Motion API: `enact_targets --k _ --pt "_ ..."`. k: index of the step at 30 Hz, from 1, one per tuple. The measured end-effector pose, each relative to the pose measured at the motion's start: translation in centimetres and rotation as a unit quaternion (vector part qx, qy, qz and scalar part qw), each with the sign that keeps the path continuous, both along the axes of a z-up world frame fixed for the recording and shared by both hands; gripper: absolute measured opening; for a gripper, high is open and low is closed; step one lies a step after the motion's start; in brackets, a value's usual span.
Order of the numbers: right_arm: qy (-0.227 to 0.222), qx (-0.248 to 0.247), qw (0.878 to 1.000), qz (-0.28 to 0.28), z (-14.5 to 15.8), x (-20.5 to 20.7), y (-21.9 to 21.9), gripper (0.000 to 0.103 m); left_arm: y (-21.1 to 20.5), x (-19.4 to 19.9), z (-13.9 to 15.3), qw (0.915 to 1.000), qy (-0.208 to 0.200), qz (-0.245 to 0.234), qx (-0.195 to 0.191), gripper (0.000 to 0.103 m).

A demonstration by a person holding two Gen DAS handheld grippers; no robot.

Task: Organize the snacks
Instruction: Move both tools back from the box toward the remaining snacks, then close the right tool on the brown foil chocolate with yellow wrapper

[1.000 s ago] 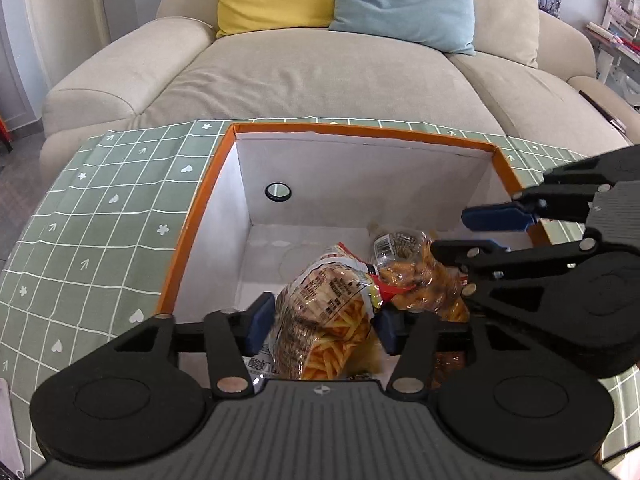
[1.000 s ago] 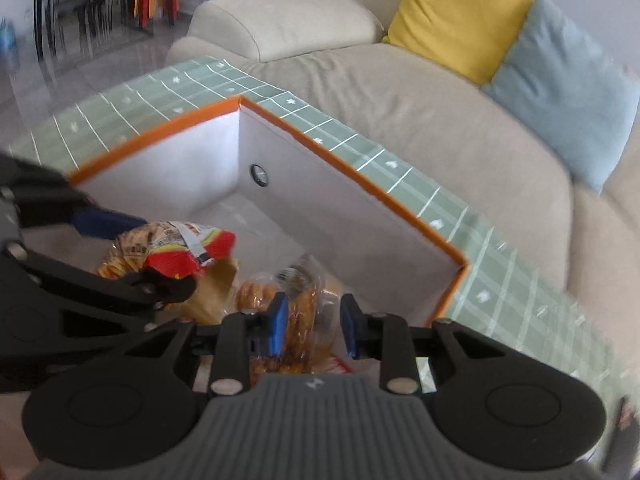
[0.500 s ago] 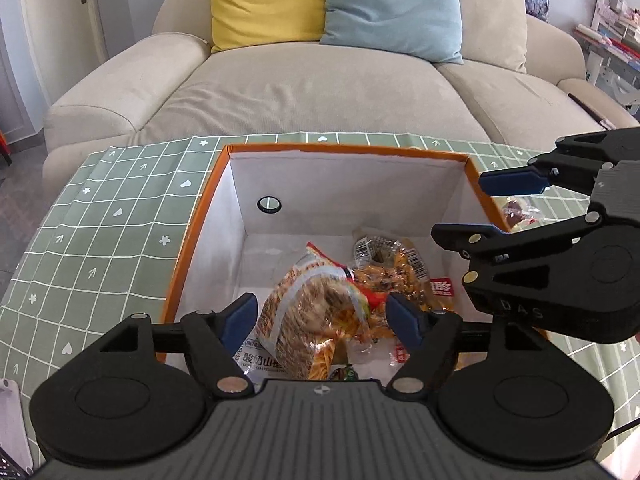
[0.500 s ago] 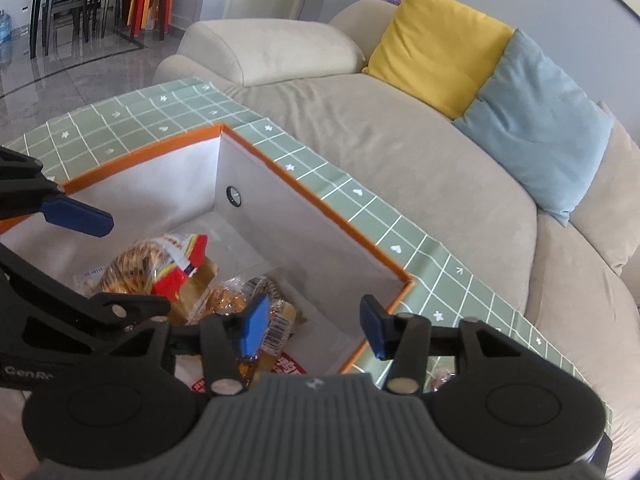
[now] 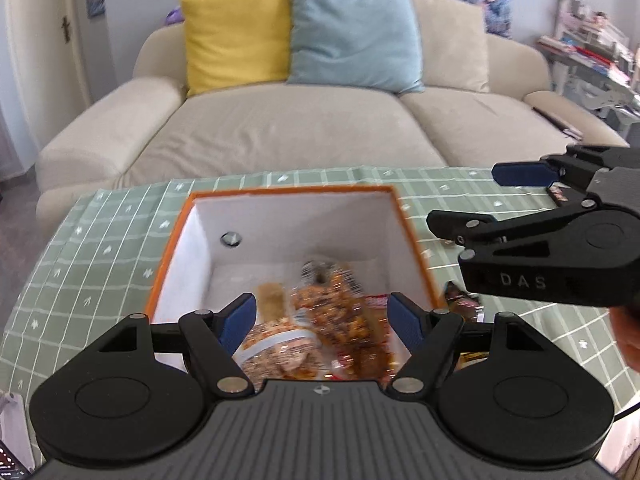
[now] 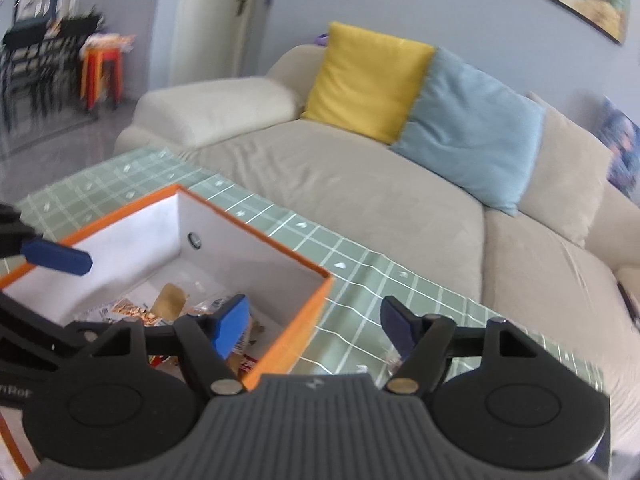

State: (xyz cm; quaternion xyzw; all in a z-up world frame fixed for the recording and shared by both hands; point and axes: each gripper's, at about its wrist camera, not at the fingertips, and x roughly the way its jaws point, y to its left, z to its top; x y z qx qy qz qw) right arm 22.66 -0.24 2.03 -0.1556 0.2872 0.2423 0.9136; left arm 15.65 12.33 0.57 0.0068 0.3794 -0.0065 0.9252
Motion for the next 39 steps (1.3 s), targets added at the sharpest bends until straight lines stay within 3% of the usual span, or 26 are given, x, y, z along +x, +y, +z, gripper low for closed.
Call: enact_targets --k 7,15,21,28,39 --pt "-0.015 0.059 0.996 -0.065 0.0 -3.2 -5.7 0.076 -3.4 -1.6 0.8 0.9988 -0.033 -0.033 -0.012 0.087" --pt "-0.013 0.077 0.990 -0.120 -1.7 -7.2 -11.2 0.081 -7.6 -2.2 0.2 0.9951 -0.042 -0.086 -0.025 0.087" --pt "-0.005 0.064 0.985 -0.158 -4.0 -8.6 -14.6 0.083 -10.4 -1.9 -0.6 0.9916 -0.031 -0.125 -0.015 0.087" --pt "0.010 0.086 0.977 -0.197 -5.3 -8.3 -17.2 0.083 -12.9 -0.9 -1.8 0.9877 -0.007 -0.156 0.007 0.087" --pt "0.063 0.066 0.978 -0.187 -8.2 -6.8 -17.3 0.082 -13.9 2.1 -3.6 0.9788 0.049 -0.195 0.039 0.080"
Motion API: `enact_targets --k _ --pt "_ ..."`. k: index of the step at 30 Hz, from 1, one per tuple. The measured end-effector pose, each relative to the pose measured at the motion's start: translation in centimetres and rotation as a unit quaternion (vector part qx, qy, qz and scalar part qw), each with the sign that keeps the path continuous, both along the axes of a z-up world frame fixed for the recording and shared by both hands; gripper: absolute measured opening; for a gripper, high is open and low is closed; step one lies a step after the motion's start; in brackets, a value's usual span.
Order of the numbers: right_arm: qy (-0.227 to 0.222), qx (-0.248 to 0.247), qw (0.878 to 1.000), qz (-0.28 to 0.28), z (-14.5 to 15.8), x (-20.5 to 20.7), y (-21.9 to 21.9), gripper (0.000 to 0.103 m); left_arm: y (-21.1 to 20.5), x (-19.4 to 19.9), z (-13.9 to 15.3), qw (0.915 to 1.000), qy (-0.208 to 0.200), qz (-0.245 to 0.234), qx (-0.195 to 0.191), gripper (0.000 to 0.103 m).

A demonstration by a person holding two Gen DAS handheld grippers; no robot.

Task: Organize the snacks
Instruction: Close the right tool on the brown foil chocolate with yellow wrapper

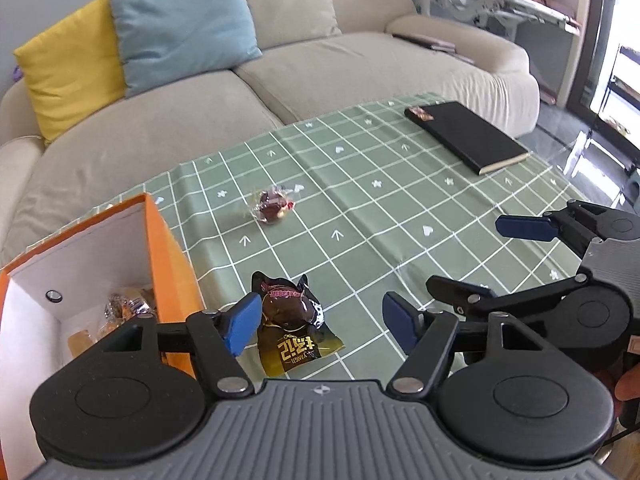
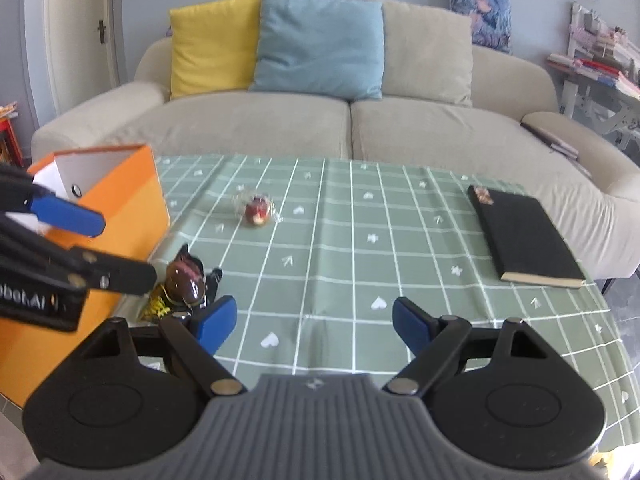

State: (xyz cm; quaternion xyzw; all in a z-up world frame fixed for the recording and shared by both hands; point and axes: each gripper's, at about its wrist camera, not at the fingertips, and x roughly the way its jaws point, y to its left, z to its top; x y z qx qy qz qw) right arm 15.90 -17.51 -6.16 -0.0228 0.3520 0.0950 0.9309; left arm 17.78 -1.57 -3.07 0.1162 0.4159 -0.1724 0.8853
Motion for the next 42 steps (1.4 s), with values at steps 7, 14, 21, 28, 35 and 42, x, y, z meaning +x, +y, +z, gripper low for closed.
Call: enact_targets --k 7,14,21,28,35,42 --pt "0.024 0.004 0.999 0.027 -1.3 1.5 1.1 0.078 1.1 1.9 -0.5 0.9995 0.026 -0.018 0.004 0.079" --pt "0.053 0.024 0.995 0.079 -2.7 3.7 3.0 0.077 1.9 2.7 -0.1 0.9994 0.028 -0.017 0.011 0.077" --pt "0.074 0.058 0.990 0.104 -3.3 5.7 6.2 0.082 2.9 2.3 1.2 0.9990 -0.024 0.019 0.034 0.077" --pt "0.090 0.049 0.989 0.109 -4.2 7.6 9.2 0.082 4.9 2.3 1.9 0.9969 -0.043 0.065 -0.006 0.077" --pt "0.115 0.021 0.987 0.108 -5.4 8.8 10.6 0.075 6.1 2.5 1.5 0.9955 -0.037 0.087 -0.010 0.074" --pt "0.128 0.031 0.984 0.119 -5.7 9.0 10.5 0.048 6.2 2.6 1.7 0.9955 -0.035 0.082 -0.030 0.074"
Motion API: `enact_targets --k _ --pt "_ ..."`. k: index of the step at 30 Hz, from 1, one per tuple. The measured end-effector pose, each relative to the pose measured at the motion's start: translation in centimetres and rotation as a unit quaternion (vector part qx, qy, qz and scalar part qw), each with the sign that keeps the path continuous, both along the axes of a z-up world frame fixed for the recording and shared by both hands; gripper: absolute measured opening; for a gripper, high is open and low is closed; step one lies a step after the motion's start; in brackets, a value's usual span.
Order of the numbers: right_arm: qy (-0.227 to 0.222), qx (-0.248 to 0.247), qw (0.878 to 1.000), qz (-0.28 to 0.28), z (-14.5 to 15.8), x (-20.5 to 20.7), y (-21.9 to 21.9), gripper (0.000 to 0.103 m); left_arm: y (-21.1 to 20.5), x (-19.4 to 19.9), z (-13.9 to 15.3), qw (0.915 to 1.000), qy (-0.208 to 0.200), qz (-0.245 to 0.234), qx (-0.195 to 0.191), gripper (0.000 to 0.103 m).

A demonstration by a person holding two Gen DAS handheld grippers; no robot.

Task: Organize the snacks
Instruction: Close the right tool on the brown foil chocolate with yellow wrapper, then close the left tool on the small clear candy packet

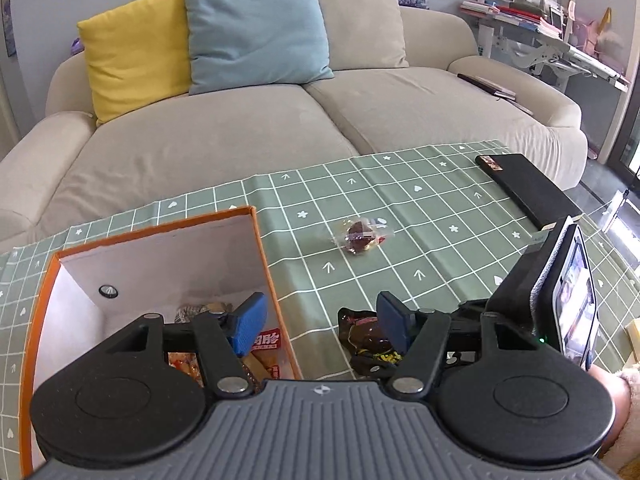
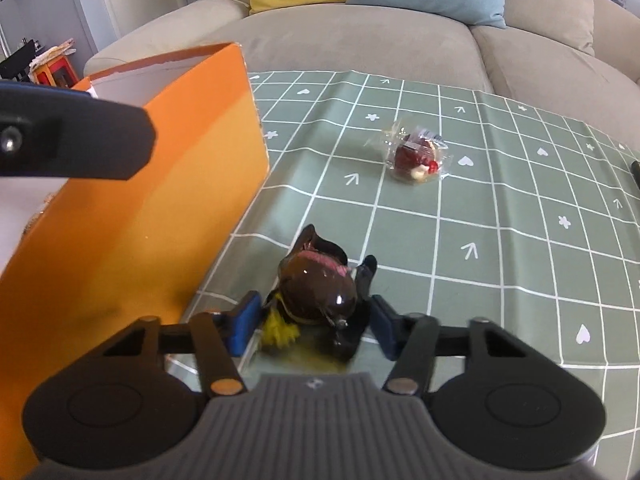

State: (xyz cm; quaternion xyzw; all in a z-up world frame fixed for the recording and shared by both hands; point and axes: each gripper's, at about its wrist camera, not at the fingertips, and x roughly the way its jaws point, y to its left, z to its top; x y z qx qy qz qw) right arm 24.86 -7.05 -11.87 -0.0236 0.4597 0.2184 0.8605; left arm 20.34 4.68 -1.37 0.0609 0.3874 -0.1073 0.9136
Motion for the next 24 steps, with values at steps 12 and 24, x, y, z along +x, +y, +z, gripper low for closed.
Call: enact_targets --k 12,24 --pt "-0.013 -0.021 0.999 -0.039 1.1 0.6 -6.8 0.043 -3.8 2.3 -0.7 0.9986 0.017 -0.050 0.005 0.074" --pt "-0.020 -0.051 0.994 -0.090 0.3 3.2 -12.1 0.043 -6.1 6.6 -3.2 0.9962 0.022 -0.080 0.026 0.081"
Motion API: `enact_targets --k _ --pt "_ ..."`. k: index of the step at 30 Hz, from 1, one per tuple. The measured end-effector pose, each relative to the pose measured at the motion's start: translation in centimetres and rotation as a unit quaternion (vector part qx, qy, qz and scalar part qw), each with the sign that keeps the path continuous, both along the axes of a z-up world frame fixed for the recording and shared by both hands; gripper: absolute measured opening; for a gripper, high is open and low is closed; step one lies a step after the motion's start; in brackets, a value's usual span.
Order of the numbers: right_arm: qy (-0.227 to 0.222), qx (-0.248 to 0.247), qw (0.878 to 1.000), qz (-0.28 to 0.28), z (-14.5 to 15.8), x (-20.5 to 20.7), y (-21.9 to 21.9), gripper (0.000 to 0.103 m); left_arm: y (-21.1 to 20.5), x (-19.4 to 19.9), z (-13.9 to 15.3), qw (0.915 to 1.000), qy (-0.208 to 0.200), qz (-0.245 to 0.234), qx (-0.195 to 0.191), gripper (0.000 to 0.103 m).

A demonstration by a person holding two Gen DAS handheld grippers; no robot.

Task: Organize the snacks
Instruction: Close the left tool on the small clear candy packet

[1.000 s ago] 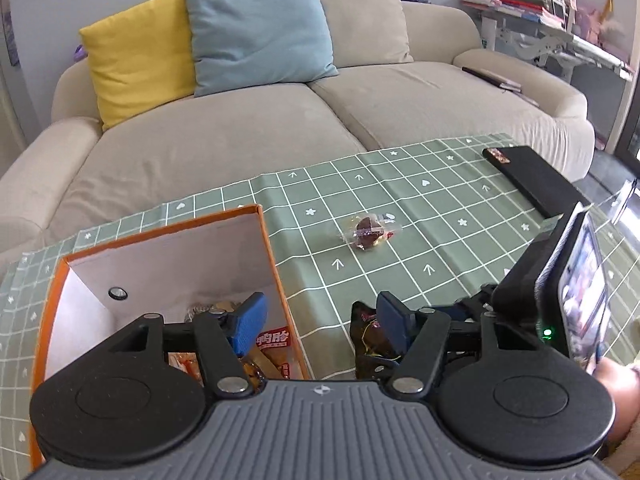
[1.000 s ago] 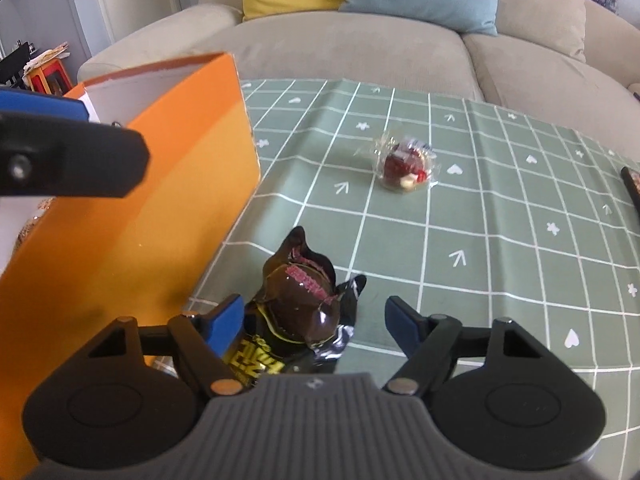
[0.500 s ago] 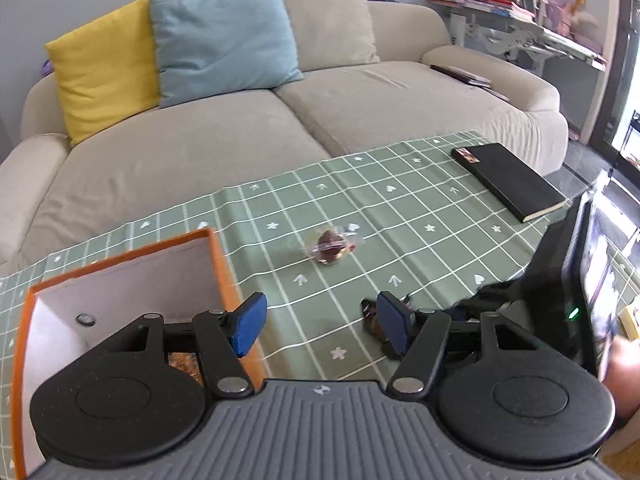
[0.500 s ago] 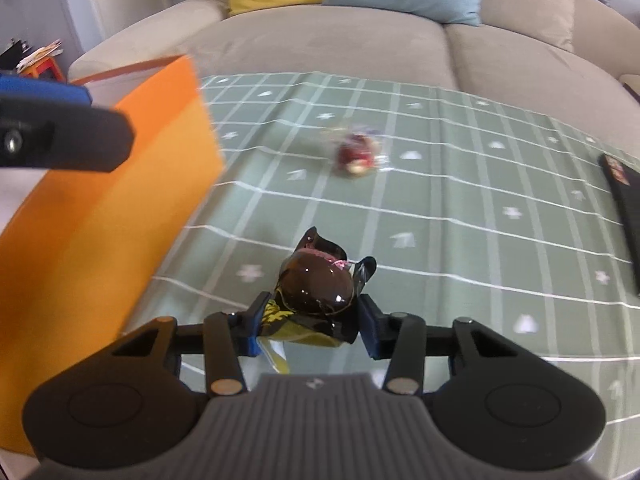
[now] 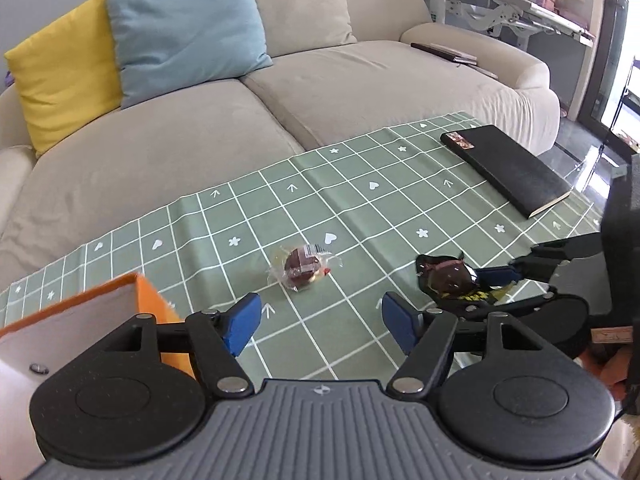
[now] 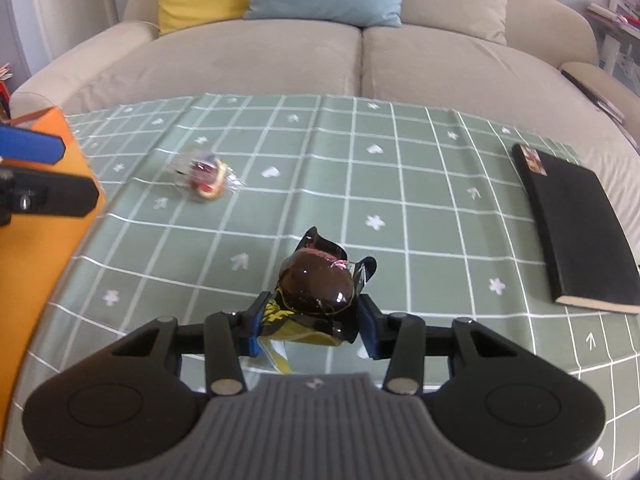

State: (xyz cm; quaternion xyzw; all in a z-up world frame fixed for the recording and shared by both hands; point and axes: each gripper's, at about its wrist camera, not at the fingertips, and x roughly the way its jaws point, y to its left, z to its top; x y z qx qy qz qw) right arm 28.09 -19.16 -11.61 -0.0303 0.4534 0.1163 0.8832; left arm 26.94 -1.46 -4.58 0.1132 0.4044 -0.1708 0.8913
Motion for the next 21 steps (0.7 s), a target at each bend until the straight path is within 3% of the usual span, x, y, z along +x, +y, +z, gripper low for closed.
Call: enact_targets --k 13,17,19,21 --pt "0.008 0.026 1.000 0.002 -0.8 0.4 -1.2 0.044 -3.4 5.8 -2.9 0.9969 0.013 -0.040 0.067 0.085" --pt "0.009 0.031 0.999 0.001 -0.9 0.4 -1.4 0.045 -4.4 8.1 -4.7 0.9956 0.033 -0.008 0.088 0.085" --pt "0.008 0.029 1.000 0.003 -0.9 0.3 -1.3 0.045 -4.0 9.0 -5.4 0.9961 0.047 0.023 0.071 0.081" --pt "0.008 0.029 1.000 0.004 -1.0 0.3 -1.4 0.045 -3.3 9.5 -5.7 0.9961 0.057 0.044 0.051 0.070"
